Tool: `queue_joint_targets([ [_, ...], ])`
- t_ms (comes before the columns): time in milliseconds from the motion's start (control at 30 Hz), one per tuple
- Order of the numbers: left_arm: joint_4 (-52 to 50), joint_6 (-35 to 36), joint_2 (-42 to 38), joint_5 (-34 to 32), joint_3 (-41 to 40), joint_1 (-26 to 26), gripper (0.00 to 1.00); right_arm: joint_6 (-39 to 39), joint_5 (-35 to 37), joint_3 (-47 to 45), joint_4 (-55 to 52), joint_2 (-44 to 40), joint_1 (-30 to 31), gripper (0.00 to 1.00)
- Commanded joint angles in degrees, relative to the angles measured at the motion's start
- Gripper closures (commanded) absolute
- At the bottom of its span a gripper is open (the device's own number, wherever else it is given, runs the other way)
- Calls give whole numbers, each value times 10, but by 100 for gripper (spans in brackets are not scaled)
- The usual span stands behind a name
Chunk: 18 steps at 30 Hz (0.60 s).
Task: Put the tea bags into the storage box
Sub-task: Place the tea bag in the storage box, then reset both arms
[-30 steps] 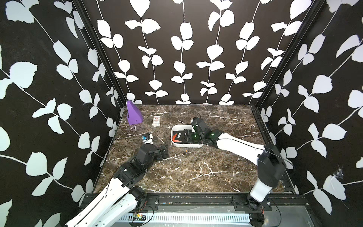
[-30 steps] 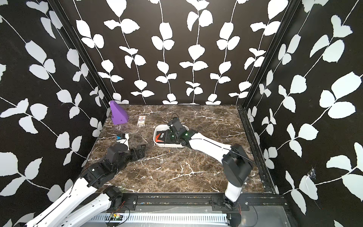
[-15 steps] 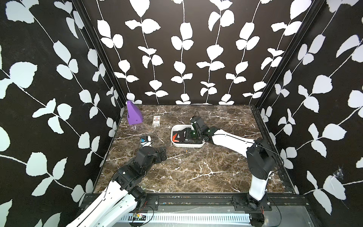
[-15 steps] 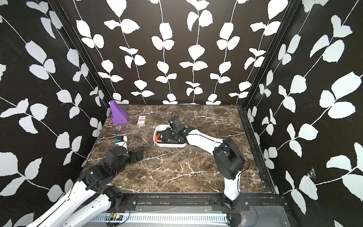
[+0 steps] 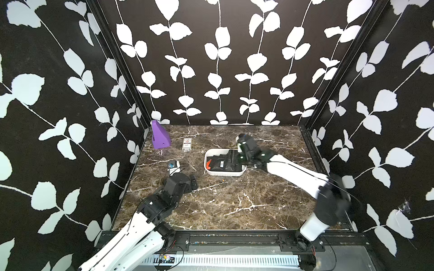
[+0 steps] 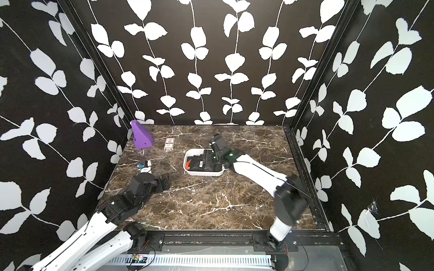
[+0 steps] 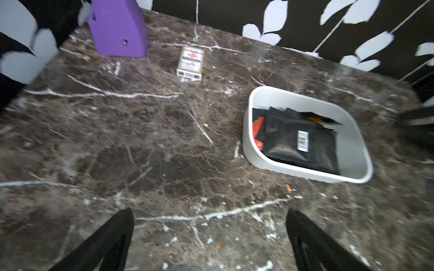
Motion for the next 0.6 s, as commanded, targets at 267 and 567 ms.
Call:
queue_joint_targets([
  [267, 370, 359, 73, -160, -101, 16, 1, -142, 314, -298, 96, -385, 4, 1],
  [567, 417, 418, 191, -63, -103, 153, 1, -475, 473, -509, 311, -500, -25, 1],
])
